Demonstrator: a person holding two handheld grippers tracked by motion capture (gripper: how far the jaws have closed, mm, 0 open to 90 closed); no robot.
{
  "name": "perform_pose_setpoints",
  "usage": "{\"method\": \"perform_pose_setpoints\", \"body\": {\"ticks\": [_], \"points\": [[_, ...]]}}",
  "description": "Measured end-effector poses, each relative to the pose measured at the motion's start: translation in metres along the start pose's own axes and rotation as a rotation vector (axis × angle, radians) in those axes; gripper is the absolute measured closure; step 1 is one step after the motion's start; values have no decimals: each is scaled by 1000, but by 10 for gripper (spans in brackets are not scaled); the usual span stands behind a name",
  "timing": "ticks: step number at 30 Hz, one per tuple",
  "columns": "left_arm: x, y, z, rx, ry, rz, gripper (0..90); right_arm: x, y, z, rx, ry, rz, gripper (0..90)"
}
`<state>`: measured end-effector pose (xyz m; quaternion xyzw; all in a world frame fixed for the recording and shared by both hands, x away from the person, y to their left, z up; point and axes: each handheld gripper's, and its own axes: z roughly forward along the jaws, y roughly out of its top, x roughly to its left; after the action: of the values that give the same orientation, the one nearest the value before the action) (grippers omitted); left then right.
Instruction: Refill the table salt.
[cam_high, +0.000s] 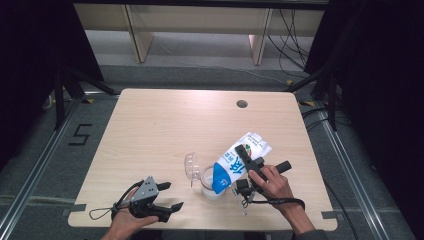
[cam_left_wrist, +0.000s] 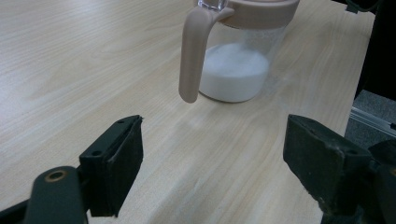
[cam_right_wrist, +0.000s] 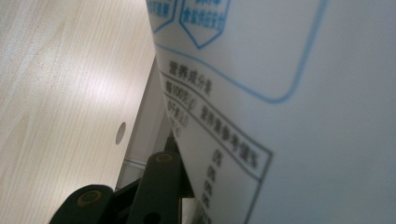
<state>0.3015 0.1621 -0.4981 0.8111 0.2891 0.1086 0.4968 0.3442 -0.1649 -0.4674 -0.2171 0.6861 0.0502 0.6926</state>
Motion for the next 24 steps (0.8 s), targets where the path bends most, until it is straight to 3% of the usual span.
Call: {"method": "perform_pose_setpoints", "body": {"ticks": [2, 3, 6, 10, 16, 24], "points": [[-1, 0, 0, -1, 0, -15, 198, 1, 0, 1, -10, -15, 1, 724], [-1, 0, 0, 2, 0, -17, 198, 0, 0, 0, 2, 3, -3, 724], [-1, 0, 0, -3, 0, -10, 198, 0, 0, 1, -16, -15, 1, 726], [-1, 0, 0, -1, 0, -13, 198, 0, 0, 0, 1, 4, -3, 729], [-1, 0, 0, -1, -1, -21, 198, 0, 0, 1, -16, -15, 1, 731], [-1, 0, 0, -3, 0, -21, 198, 0, -1, 0, -10, -6, 1, 735]]}}
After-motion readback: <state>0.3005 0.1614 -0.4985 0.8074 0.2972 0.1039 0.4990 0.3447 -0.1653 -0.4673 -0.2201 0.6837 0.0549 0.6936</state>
